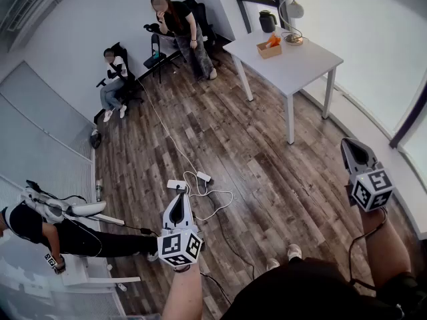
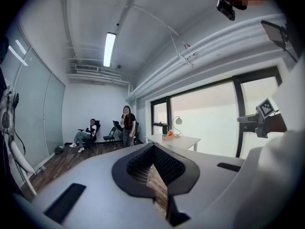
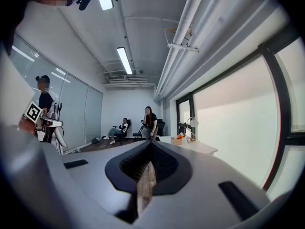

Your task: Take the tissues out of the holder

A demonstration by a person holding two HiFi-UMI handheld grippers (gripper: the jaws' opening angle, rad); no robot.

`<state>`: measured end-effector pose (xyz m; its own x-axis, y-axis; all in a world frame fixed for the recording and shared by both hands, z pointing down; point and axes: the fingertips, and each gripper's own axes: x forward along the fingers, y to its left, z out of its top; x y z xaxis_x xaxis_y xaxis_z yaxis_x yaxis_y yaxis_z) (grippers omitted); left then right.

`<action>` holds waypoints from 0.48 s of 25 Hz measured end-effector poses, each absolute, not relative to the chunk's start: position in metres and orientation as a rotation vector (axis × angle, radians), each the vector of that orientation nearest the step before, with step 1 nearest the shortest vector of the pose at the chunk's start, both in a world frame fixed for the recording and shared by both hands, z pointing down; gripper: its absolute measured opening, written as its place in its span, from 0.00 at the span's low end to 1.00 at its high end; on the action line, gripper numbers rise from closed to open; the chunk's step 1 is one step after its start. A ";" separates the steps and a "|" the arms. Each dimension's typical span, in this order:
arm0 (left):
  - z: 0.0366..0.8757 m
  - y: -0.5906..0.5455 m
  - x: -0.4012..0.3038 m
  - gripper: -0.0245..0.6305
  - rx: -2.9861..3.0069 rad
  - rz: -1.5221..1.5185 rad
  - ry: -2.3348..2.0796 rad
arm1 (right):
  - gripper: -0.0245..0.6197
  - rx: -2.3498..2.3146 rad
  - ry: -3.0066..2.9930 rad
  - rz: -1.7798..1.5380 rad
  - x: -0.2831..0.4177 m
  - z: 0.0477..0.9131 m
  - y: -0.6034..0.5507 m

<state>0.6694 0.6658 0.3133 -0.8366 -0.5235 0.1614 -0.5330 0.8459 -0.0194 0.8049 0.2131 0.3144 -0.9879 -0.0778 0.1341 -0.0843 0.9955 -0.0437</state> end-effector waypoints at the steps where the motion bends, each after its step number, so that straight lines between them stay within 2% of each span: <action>1: 0.313 0.664 0.669 0.04 0.826 0.094 -2.879 | 0.05 0.119 -3.005 0.075 0.804 0.317 0.212; 12: 0.313 0.623 0.657 0.04 0.835 0.121 -2.883 | 0.05 0.041 -2.998 0.077 0.778 0.331 0.195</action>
<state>0.6567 0.6234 0.3132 -0.8368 -0.5253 0.1543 -0.5364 0.8430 -0.0390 0.7782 0.1953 0.3311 -0.9896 -0.0236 0.1421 -0.0309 0.9983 -0.0494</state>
